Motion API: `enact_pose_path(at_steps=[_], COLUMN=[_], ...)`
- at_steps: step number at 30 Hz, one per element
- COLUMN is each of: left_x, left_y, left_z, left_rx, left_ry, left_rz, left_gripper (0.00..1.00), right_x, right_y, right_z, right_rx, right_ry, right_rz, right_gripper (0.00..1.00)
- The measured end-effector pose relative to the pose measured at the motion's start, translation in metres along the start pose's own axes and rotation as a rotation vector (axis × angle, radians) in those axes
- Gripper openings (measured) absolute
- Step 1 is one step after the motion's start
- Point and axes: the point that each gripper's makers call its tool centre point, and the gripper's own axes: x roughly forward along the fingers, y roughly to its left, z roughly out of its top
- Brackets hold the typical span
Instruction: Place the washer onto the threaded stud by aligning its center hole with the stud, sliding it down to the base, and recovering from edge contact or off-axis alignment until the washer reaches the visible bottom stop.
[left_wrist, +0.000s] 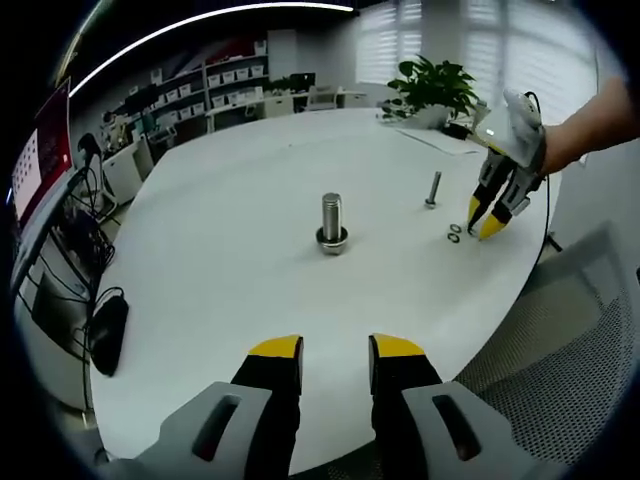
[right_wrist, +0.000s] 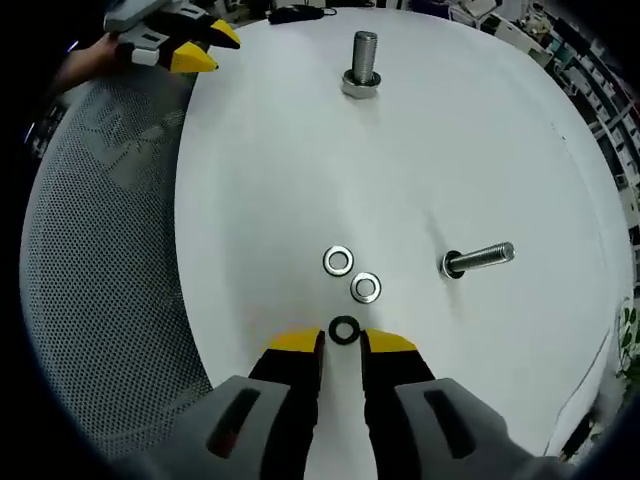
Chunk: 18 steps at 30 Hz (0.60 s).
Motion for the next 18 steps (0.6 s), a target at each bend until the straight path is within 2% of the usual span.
enact_pose_path(at_steps=[4, 6, 8, 18], left_x=[-0.0002, -0.0001, 0.0001, 0.0006], left_y=[-0.0003, -0.0002, -0.0001, -0.0001], left_z=[0.0002, 0.0002, 0.0002, -0.0001], left_rx=[0.001, -0.001, 0.0, 0.004], left_ry=[0.0, 0.0, 0.001, 0.004], left_rz=[0.0, 0.0, 0.001, 0.001], left_gripper=[0.24, 0.24, 0.24, 0.24], right_x=[0.0, 0.0001, 0.0006, 0.0021], right_y=[0.001, 0.0023, 0.0015, 0.0012], right_z=[0.001, 0.0011, 0.0011, 0.002], right_rx=[0.023, -0.009, -0.004, -0.012], right_ry=[-0.002, 0.005, 0.009, 0.073], right_rz=[0.007, 0.002, 0.002, -0.003], right_gripper=[0.2, 0.2, 0.2, 0.2])
